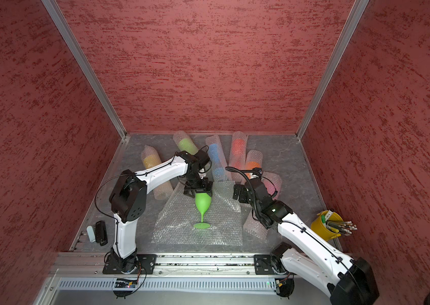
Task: Unpack wine glasses from bubble wrap
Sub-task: Pick up the wine glass from the bubble wrap.
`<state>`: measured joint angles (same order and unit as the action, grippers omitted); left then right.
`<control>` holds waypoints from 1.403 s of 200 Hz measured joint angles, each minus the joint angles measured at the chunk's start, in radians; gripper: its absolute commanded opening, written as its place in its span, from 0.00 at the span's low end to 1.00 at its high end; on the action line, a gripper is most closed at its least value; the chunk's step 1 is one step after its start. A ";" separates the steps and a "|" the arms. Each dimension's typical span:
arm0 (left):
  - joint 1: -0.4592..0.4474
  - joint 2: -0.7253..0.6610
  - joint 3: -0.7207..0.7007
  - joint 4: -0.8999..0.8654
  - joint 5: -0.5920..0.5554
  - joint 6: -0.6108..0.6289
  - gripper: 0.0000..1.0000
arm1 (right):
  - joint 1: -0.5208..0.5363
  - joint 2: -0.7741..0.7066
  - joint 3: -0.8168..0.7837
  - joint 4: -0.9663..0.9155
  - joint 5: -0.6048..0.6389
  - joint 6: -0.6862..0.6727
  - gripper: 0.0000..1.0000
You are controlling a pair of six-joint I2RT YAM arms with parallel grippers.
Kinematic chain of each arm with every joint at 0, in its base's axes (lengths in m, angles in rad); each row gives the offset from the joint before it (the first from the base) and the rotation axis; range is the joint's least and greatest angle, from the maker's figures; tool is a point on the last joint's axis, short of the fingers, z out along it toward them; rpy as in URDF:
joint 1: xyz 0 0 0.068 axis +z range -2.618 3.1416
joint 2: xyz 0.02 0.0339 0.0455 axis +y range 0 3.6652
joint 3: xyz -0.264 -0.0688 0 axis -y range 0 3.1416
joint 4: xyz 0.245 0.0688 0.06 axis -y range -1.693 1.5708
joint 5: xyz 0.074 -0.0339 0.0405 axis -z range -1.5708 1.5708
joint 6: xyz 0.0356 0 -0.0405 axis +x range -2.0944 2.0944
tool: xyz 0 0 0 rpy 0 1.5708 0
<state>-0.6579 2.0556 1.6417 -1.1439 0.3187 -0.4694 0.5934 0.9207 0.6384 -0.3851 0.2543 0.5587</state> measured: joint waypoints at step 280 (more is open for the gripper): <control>0.003 -0.508 -0.152 0.088 -0.224 -0.017 0.71 | -0.002 -0.083 0.121 0.003 -0.056 -0.054 0.93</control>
<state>-0.6548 1.5478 1.4895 -1.0557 0.0952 -0.4866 0.5915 0.8379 0.7597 -0.3824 0.1978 0.5045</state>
